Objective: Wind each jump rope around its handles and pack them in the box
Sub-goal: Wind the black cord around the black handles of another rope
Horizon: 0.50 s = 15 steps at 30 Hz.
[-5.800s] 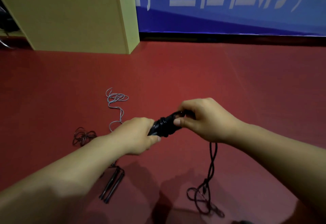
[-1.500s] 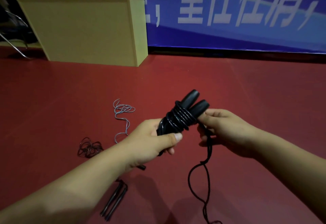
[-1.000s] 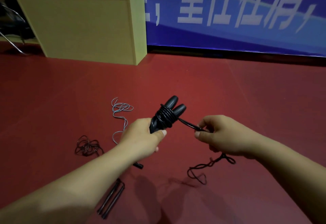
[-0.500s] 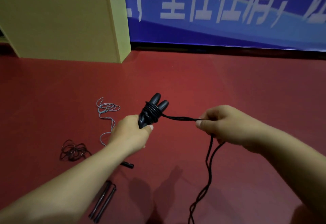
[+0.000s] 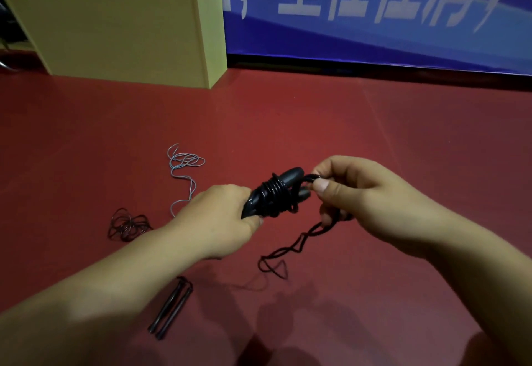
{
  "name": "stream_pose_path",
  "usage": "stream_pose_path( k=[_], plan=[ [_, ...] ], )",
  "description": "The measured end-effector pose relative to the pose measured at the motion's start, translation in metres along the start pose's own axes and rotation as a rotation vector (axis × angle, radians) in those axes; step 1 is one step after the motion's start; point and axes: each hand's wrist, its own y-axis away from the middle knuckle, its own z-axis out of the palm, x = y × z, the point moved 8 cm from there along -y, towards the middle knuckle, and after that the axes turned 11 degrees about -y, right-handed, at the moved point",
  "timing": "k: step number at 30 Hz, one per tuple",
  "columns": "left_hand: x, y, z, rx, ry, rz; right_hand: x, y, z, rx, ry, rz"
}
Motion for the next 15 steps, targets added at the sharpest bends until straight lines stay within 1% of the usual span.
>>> stream_pose_path(
  k=[2,5,8,11,15],
  plan=[
    [0.007,0.002,0.005,-0.040,0.011,0.073,0.002,-0.006,-0.006,0.034,0.041,-0.043],
    [0.008,0.003,0.012,-0.091,0.079,0.117,0.003,-0.011,-0.016,0.063,0.130,-0.095],
    [0.008,0.003,0.018,-0.145,0.132,0.158,0.003,-0.012,-0.021,0.053,0.180,-0.116],
    [0.020,0.006,0.019,-0.199,0.189,0.232,0.004,-0.012,-0.028,0.086,0.238,-0.145],
    [0.034,0.010,0.021,-0.247,0.248,0.265,0.009,-0.014,-0.035,0.135,0.275,-0.133]
  ],
)
